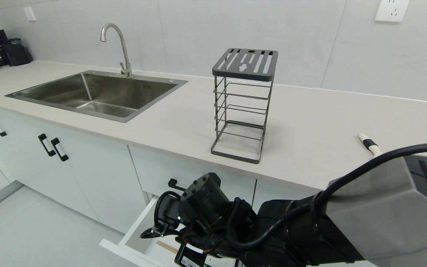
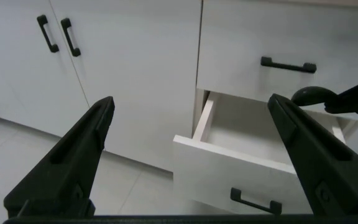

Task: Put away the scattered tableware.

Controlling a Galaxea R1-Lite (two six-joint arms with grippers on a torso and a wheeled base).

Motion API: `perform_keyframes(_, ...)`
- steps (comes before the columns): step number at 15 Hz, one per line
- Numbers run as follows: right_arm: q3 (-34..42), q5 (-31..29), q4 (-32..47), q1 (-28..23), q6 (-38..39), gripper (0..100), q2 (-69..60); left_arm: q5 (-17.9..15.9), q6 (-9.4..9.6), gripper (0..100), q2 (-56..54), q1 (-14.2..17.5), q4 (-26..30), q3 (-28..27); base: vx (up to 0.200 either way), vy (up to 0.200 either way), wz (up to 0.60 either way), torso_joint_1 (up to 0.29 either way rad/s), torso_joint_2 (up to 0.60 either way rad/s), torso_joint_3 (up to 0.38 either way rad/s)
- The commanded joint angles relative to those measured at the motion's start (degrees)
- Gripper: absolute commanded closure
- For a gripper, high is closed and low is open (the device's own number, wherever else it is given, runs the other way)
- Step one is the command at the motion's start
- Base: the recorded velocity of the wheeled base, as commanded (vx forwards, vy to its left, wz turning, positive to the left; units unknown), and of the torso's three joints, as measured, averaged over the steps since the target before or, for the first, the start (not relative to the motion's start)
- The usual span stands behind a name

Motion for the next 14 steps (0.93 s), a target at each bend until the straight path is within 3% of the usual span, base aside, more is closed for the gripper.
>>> perform_keyframes(1, -0.21, -0.02, -0.01, -0.07, 0.03, 100, 0.21, 0.01, 0.02, 0, 0.07, 0.00, -0.07, 0.00, 0.000, 0.000, 0.00, -0.237, 0.46, 0.212)
perform_keyframes(11, -0.65, -0.02, -0.01, -0.86, 1.79, 100, 1.44, 0.01, 0.02, 0, 0.07, 0.00, 0.01, 0.00, 0.000, 0.000, 0.00, -0.252, 0.39, 0.150)
perform_keyframes(14, -0.82, -0.11, -0.01, -2.17, 1.61, 100, 1.71, 0.01, 0.02, 0, 0.07, 0.00, 0.01, 0.00, 0.000, 0.000, 0.00, -0.110, 0.27, 0.110)
